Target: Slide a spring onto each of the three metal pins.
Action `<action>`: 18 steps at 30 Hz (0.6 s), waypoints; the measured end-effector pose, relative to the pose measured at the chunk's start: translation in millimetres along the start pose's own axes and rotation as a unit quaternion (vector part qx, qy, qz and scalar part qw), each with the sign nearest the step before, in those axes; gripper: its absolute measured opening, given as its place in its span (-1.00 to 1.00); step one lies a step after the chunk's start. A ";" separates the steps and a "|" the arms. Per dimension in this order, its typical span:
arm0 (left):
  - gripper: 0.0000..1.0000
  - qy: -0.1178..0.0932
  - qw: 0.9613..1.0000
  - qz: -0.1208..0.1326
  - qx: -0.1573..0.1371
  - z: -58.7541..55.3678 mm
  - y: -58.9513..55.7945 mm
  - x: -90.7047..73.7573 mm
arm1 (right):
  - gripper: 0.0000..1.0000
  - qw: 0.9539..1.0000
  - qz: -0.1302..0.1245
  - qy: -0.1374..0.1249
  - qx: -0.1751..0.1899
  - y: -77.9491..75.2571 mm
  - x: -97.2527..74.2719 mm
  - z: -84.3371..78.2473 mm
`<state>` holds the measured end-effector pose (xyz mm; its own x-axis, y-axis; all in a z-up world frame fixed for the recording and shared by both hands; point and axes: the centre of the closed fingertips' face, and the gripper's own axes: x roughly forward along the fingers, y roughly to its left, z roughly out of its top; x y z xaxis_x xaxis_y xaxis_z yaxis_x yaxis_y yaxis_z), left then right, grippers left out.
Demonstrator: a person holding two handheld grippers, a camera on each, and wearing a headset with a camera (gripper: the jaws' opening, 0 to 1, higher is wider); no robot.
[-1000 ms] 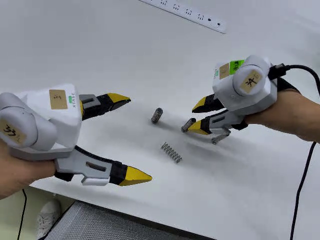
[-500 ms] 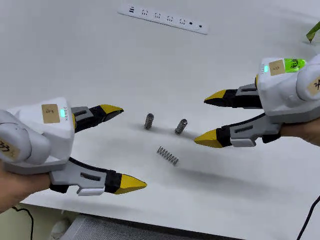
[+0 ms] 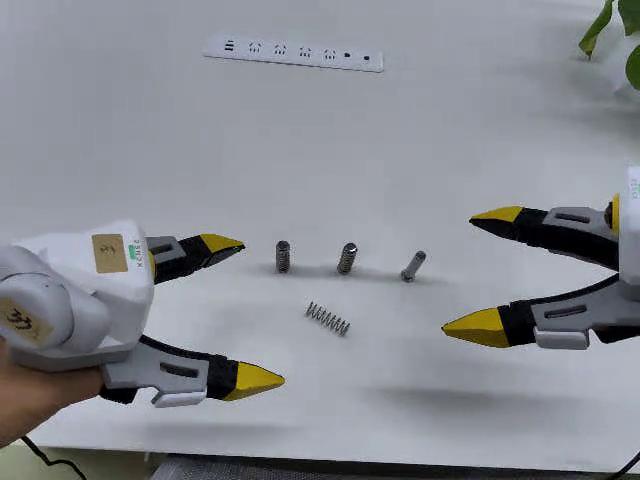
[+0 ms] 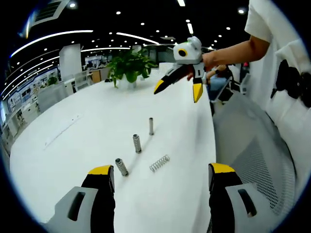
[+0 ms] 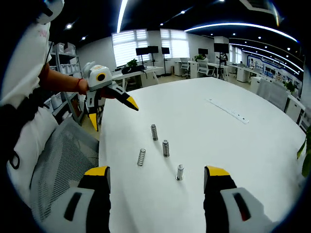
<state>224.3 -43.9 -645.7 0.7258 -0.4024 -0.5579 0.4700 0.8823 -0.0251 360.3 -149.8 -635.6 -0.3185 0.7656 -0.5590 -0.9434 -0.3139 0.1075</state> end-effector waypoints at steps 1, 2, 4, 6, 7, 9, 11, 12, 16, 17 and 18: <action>0.58 0.010 1.000 -0.001 0.009 -1.6 0.9 1.8 | 0.61 1.000 -0.002 -0.002 0.004 -0.7 -2.9 -3.8; 0.53 0.022 1.000 -0.003 0.018 -4.0 1.9 3.6 | 0.63 1.000 -0.004 -0.003 0.007 -1.3 -5.7 -7.4; 0.37 0.047 0.998 -0.011 0.043 -7.9 3.4 10.6 | 0.67 1.000 -0.010 -0.006 0.012 -4.5 -12.4 -16.1; 0.29 0.066 0.996 -0.020 0.059 -10.9 4.2 20.0 | 0.68 1.000 -0.017 -0.009 0.021 -6.4 -18.3 -23.5; 0.24 0.082 0.994 -0.026 0.071 -13.4 4.6 25.5 | 0.68 0.999 -0.021 -0.012 0.025 -8.5 -21.8 -28.2; 0.03 0.102 0.989 -0.040 0.098 -16.4 3.3 32.5 | 0.69 0.999 -0.024 -0.015 0.030 -9.2 -25.7 -33.2; -0.08 0.115 0.985 -0.053 0.115 -18.7 1.1 42.7 | 0.72 0.999 -0.027 -0.018 0.034 -8.4 -30.0 -39.0; -0.14 0.132 0.982 -0.056 0.125 -24.0 2.4 48.2 | 0.73 0.999 -0.029 -0.020 0.038 -9.1 -32.6 -42.5; -0.28 0.161 0.973 -0.064 0.150 -32.5 2.4 66.1 | 0.74 0.998 -0.038 -0.023 0.049 -6.5 -38.7 -48.7; -0.32 0.174 0.970 -0.065 0.158 -36.5 3.0 68.6 | 0.74 0.998 -0.040 -0.024 0.053 -9.4 -39.9 -52.8; -0.39 0.187 0.965 -0.063 0.172 -40.3 4.9 73.0 | 0.73 0.997 -0.044 -0.026 0.056 -10.6 -41.4 -56.0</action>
<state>259.4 -59.1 -720.0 0.4505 -0.3276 -0.8305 0.7280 0.6733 0.1293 388.7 -209.7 -659.6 -0.2365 0.8166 -0.5265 -0.9712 -0.1826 0.1531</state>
